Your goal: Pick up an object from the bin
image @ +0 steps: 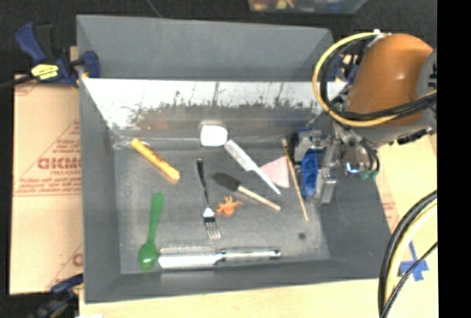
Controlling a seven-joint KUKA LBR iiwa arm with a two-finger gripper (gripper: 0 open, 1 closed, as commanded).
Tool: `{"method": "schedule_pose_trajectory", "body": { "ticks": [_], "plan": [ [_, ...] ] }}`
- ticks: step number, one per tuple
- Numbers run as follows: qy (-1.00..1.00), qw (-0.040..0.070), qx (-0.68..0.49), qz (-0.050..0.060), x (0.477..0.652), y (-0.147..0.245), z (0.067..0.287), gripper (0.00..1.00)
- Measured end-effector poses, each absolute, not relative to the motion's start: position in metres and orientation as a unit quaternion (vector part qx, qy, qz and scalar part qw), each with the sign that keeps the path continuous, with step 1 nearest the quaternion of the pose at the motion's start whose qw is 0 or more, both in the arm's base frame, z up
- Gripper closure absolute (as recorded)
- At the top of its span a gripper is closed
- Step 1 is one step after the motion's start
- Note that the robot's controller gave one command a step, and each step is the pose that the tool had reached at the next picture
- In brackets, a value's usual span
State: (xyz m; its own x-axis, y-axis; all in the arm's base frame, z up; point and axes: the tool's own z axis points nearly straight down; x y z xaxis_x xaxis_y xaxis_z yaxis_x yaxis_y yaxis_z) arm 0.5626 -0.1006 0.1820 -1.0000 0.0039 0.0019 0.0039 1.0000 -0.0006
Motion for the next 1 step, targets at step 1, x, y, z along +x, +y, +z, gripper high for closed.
{"method": "schedule_pose_trajectory", "body": {
  "ticks": [1],
  "plan": [
    [-1.000,-0.002,0.000,0.001,0.5642,-0.1003,0.1848,0.00]
  ]
}}
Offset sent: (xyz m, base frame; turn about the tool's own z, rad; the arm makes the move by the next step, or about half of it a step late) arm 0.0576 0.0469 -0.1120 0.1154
